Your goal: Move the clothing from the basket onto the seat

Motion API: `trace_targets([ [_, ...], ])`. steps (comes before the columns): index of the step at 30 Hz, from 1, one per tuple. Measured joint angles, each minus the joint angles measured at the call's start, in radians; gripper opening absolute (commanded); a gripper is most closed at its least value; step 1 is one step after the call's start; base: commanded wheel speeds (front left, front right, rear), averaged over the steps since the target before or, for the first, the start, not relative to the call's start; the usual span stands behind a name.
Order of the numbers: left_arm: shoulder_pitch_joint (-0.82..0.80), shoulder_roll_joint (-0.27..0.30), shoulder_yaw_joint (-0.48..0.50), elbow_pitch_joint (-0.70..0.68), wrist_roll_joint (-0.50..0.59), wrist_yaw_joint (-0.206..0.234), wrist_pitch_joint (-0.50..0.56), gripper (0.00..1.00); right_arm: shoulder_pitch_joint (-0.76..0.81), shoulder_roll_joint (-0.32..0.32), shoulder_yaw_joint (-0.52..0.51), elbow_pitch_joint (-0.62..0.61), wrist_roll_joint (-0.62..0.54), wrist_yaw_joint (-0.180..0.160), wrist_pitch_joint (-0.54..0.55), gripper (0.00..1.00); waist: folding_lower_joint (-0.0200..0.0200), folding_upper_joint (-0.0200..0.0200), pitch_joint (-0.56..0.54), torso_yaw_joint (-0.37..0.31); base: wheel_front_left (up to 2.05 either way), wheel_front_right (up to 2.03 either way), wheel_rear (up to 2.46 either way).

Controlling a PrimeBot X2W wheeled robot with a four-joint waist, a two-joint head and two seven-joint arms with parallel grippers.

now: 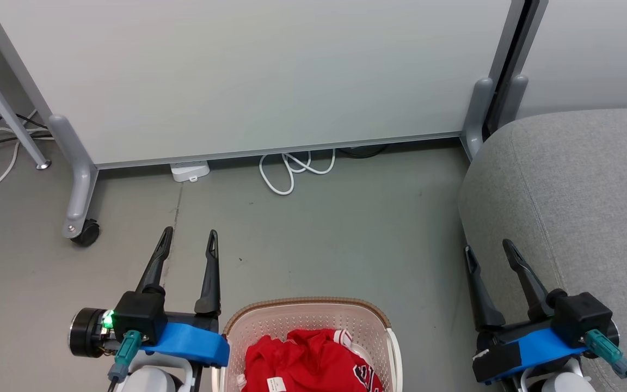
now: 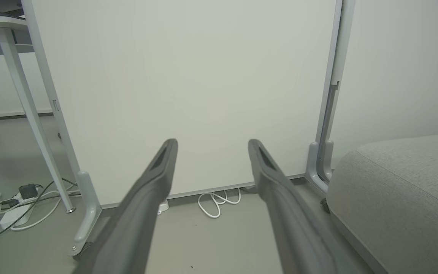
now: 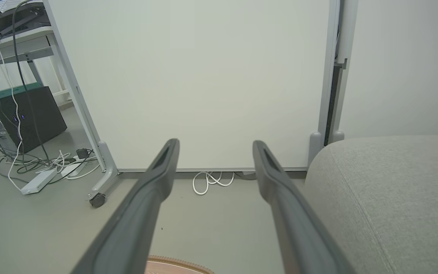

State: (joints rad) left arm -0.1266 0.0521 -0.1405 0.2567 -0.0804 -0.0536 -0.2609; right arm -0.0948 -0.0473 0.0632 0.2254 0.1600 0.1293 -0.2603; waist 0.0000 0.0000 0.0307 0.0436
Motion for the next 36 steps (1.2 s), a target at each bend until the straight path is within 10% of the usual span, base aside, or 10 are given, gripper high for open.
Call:
trace_targets([
  [36,-0.033,-0.001,-0.03,0.046,-0.025,-0.027,-0.002,1.0,-0.007,0.0,0.002,0.0,0.002,0.0,-0.002,1.0,0.0,0.0,0.018,-0.006,0.0,0.0,0.0],
])
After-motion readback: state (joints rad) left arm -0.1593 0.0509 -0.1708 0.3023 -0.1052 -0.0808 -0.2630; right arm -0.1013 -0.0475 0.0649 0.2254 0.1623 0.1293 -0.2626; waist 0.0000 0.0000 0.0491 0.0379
